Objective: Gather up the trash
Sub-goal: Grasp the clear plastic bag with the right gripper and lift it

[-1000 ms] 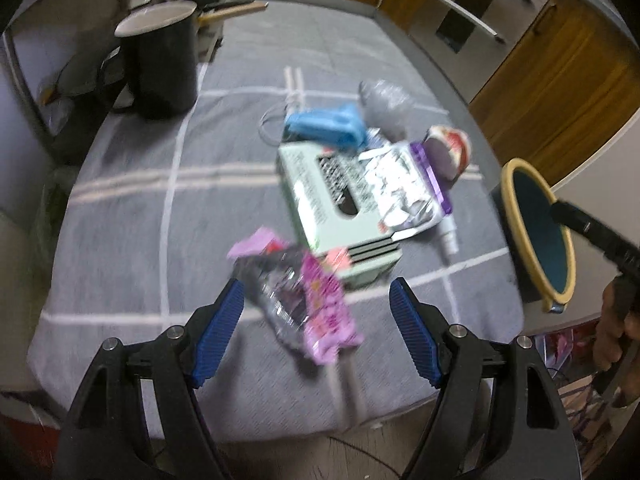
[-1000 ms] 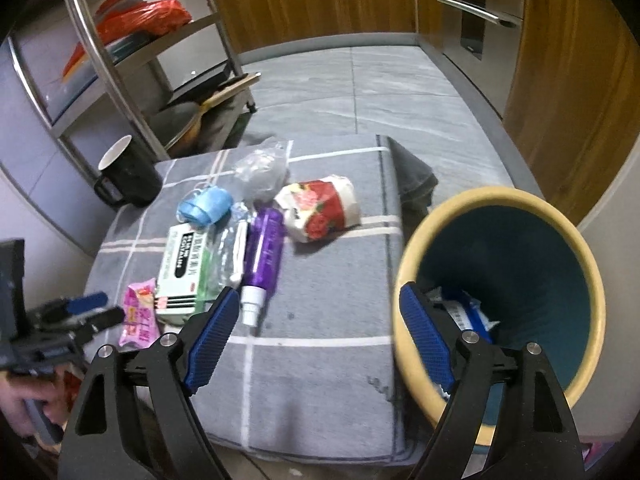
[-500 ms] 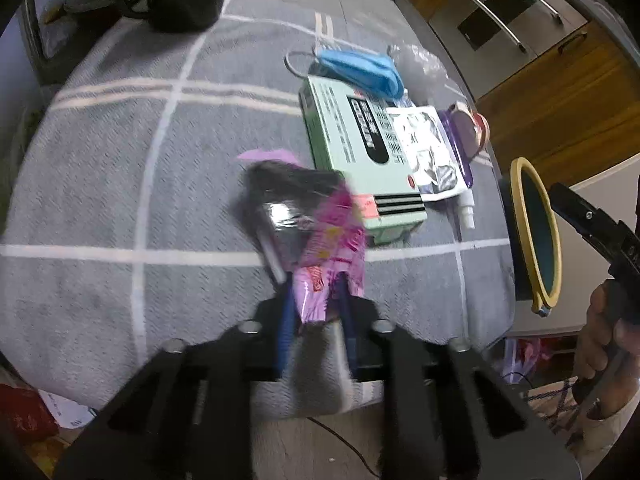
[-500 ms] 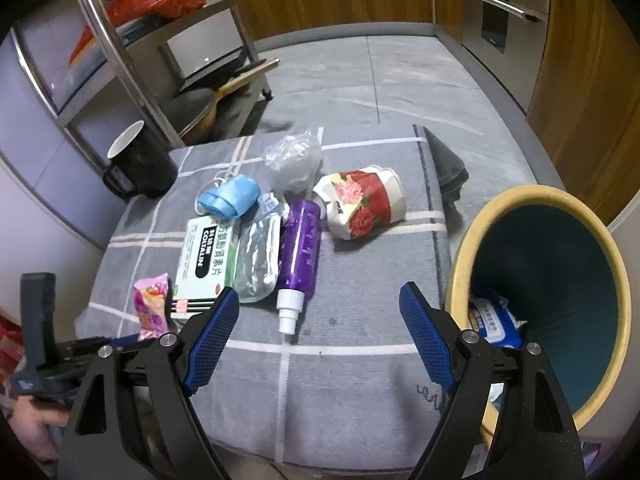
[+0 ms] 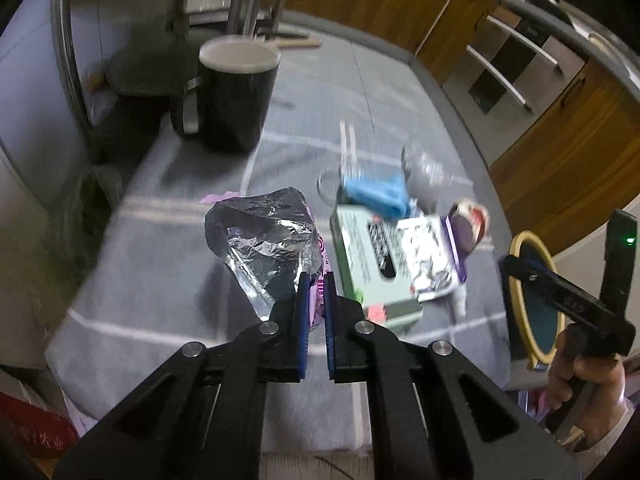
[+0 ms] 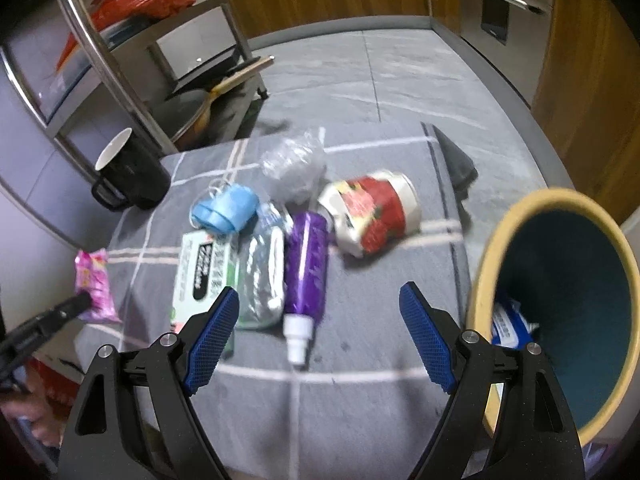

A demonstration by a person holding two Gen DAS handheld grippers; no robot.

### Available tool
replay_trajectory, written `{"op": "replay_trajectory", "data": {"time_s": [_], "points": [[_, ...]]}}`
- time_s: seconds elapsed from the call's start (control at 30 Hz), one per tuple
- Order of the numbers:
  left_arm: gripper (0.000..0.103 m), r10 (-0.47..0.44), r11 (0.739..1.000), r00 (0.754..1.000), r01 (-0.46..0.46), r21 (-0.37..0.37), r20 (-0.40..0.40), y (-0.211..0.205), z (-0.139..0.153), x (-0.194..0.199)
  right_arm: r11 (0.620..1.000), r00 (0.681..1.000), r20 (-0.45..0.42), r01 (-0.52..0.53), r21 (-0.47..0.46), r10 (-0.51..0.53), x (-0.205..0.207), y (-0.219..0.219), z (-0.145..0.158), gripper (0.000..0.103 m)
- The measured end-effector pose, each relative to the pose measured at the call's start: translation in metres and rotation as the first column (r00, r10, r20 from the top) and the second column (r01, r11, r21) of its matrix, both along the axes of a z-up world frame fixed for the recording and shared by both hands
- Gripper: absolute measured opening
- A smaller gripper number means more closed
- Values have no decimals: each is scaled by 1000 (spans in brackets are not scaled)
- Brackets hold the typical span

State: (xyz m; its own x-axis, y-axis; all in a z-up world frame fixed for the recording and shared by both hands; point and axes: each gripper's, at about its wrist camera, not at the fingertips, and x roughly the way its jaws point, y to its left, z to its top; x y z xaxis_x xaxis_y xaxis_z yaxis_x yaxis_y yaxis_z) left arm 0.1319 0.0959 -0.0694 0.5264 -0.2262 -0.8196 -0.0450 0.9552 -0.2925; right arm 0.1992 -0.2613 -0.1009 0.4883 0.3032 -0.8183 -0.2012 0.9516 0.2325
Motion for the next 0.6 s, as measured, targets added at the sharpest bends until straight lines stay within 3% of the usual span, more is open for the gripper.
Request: {"op": "replay_trajectory", "data": {"time_s": [0.2,0.4,0.6], "points": [[6,-20,1000,998,20,1,56,-12,18,15,998,998,37,-46,-45,48,40,30,9,83],[6,-40,999,996,38,21,80,-23,22,29,990,996,36,-78,-117,83,80,58,-4,82],[6,-20,1000,997,21,-13,79,-23,20,41,986,997,6,-73,-153,75,116,71,-28,70]]}}
